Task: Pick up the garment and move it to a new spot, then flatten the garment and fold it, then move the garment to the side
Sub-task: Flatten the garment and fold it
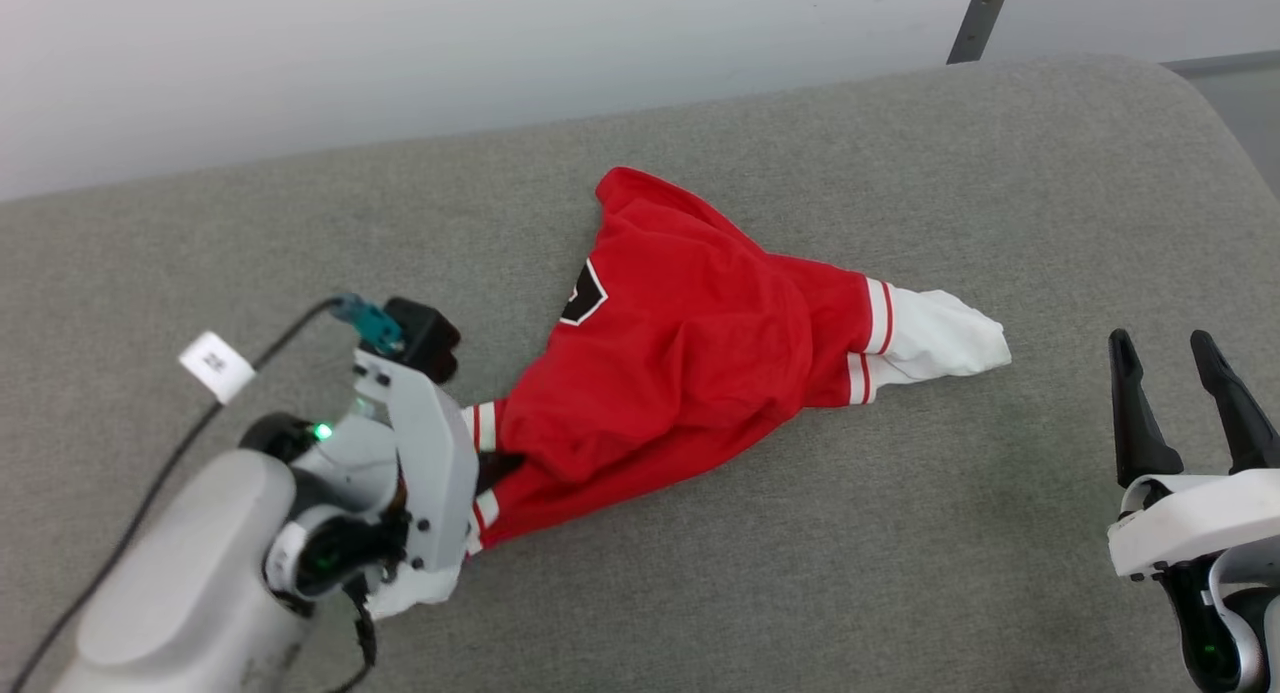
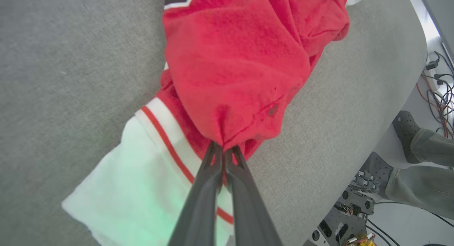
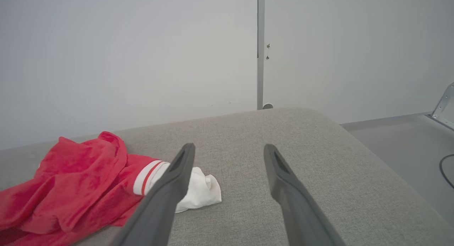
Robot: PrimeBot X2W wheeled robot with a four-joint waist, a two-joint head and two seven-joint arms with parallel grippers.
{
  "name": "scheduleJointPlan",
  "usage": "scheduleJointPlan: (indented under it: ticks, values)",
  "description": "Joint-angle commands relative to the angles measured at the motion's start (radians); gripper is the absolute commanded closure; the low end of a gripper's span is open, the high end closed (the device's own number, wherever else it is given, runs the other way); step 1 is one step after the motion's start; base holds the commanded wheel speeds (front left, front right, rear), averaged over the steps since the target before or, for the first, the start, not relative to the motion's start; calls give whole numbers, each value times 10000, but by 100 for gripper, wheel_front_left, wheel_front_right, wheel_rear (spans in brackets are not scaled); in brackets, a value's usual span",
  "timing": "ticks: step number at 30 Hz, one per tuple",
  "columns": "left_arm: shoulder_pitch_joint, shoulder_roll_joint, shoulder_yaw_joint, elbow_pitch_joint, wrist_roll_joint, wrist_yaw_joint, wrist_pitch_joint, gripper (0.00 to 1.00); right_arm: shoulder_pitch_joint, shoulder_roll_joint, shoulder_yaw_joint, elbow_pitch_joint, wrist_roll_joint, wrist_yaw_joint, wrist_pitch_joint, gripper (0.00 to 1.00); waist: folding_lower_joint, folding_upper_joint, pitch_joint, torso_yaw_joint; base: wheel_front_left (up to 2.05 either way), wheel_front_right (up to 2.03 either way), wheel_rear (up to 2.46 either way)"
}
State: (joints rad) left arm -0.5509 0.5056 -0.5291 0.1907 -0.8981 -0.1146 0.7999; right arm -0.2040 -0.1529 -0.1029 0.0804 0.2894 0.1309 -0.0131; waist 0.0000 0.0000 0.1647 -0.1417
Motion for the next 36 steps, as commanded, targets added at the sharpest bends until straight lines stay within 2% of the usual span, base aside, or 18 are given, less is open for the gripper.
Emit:
scheduleJointPlan:
  ticks: [1,9,14,20,28,35,36]
  values:
    - [-168,44,79,-28,-94,-34,-40,100,-60,-19,-19,-11,-24,-3,-25,0,0,0,-14,27,0,0,0]
    - [-1100,550,354,-73,422,-65,-340,100,-15,-25,4,-179,-20,-3,98,0,0,0,110,167,0,0,0]
    - [-1669,694,476,538,759,-35,-661,100,-134,-78,136,-251,89,-3,135,0,0,0,379,128,0,0,0]
    - [-2223,706,487,1904,1198,-62,-1406,100,-265,-132,257,-357,186,-3,200,0,0,0,808,27,0,0,0]
    - [-2803,602,227,3988,1788,-126,-2912,100,-515,-154,391,-348,259,-3,177,0,0,0,1277,-77,0,0,0]
    - [-3306,287,-35,5567,1805,-148,-3770,100,-706,-140,587,-245,298,-3,154,0,0,0,1435,-44,0,0,0]
    - [-3374,246,-78,5672,1757,-153,-3855,83,-745,-142,628,-228,309,-3,147,0,0,0,1425,-23,0,0,0]
